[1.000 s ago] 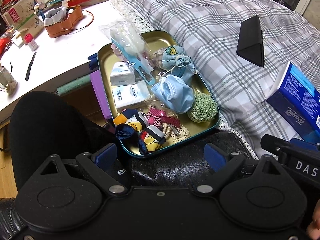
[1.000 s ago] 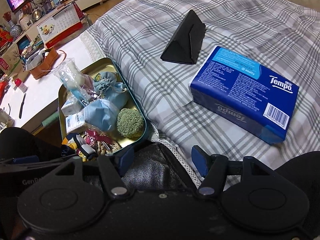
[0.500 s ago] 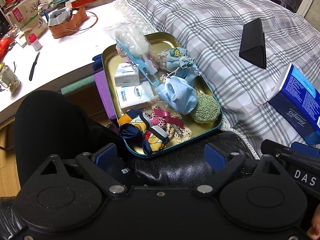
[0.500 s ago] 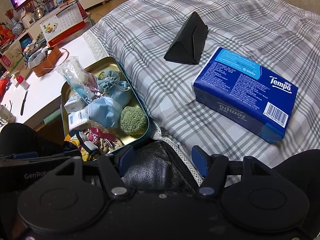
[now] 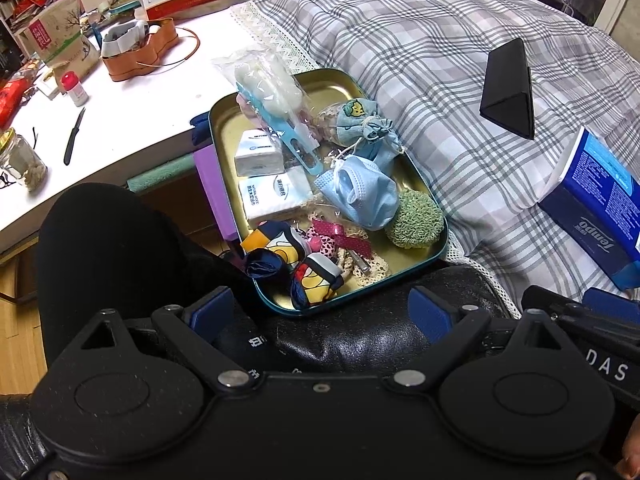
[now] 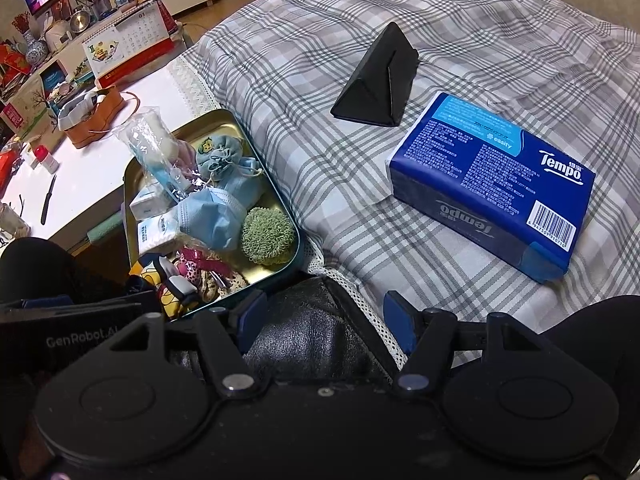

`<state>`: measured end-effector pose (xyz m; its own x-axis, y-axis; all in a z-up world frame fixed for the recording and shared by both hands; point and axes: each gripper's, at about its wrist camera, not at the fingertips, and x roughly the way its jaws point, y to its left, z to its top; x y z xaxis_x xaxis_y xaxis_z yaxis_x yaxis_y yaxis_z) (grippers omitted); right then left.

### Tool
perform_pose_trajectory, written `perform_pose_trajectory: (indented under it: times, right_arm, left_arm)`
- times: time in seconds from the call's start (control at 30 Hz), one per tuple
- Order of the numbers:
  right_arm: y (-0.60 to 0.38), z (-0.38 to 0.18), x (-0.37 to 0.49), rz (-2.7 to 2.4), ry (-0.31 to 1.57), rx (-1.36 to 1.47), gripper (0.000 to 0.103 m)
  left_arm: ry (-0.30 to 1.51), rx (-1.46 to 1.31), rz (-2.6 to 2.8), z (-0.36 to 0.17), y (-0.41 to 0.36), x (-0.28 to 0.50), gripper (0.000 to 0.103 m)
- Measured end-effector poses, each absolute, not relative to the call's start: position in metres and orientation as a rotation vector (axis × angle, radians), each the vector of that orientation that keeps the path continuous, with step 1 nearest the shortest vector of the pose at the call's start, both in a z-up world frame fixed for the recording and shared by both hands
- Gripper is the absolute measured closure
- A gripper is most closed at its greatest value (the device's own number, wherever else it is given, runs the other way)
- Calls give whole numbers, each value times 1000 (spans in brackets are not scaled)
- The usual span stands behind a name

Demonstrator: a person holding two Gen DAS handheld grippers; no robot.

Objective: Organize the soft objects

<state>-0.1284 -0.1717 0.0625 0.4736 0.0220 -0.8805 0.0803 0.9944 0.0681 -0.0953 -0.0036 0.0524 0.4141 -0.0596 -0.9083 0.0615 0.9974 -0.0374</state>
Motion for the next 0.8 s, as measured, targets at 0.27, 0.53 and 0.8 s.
perform_pose_trajectory:
  times: [0.27, 0.53, 0.8]
  right_arm:
    - [-172, 63, -130, -38, 1079, 106, 40]
    - [-173, 63, -131, -38, 1080, 106, 40]
    - [-173, 63, -133, -39, 1080, 108, 40]
  left_arm:
    - [1136, 11, -82, 55, -6, -98, 12]
    - [1135, 13, -81, 55, -8, -99, 12]
    - [1132, 19, -83, 56, -9, -101, 12]
